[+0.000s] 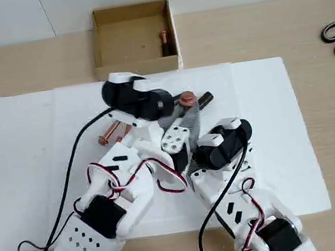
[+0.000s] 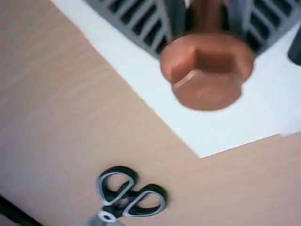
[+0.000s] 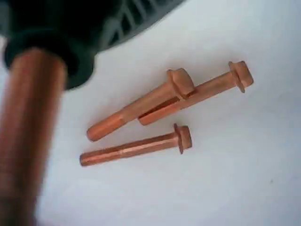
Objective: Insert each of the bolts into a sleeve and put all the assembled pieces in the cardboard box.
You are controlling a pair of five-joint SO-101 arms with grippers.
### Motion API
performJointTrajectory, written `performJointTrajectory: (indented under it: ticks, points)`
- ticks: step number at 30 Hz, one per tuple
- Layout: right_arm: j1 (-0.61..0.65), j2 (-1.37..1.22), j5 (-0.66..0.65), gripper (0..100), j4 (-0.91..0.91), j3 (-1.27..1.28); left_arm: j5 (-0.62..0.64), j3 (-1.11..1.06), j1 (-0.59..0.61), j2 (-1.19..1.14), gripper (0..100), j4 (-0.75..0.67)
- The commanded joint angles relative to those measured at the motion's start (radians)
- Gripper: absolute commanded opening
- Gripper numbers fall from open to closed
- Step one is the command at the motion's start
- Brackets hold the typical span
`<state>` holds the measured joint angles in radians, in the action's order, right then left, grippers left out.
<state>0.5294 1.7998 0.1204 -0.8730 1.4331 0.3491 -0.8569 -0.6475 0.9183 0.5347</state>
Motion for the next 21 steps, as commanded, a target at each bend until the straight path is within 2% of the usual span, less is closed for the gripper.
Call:
performJointTrajectory:
  ticks: [1, 21]
  points:
    - [0.004, 0.01, 0.011, 0.4, 0.027, -0.008, 0.006, 0.004, -0.006, 0.018, 1, -0.012]
    - [0.001, 0.008, 0.011, 0.4, 0.027, -0.009, 0.003, -0.015, 0.035, 0.017, 1, -0.012]
